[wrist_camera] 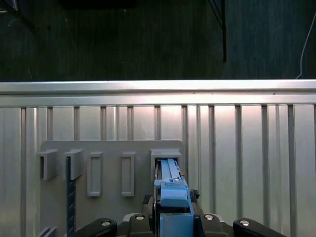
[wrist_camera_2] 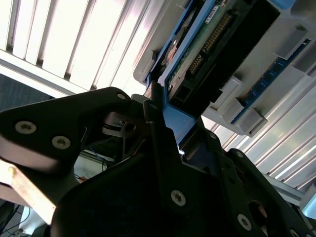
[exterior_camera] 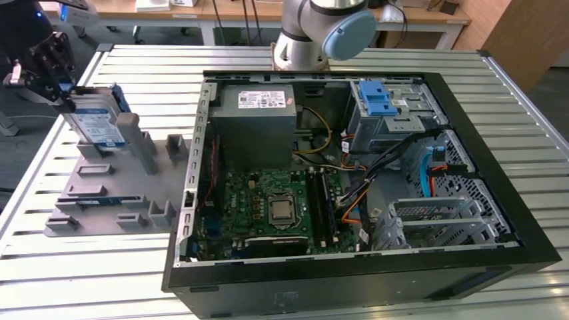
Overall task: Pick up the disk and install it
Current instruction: 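Pick up the disk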
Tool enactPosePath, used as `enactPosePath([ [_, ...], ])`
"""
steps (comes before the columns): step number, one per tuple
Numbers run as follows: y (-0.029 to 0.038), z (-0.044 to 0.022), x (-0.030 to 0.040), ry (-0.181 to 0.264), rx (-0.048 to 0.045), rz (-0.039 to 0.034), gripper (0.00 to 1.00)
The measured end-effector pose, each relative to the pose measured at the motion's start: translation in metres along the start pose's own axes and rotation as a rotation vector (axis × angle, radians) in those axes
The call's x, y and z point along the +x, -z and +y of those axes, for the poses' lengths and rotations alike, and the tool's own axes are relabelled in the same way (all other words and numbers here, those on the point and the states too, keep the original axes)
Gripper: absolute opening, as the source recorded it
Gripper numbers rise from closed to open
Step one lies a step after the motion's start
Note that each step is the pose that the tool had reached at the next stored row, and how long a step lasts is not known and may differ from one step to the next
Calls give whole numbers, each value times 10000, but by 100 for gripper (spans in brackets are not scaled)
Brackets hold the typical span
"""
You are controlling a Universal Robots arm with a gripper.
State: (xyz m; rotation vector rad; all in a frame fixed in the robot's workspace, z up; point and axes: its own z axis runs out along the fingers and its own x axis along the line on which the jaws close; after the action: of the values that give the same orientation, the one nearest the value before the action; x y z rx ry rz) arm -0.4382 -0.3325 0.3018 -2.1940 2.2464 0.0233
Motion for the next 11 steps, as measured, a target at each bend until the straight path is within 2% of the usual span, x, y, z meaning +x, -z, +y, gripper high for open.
enactPosePath([
  [11, 118, 1, -1, 0, 0, 0, 36],
])
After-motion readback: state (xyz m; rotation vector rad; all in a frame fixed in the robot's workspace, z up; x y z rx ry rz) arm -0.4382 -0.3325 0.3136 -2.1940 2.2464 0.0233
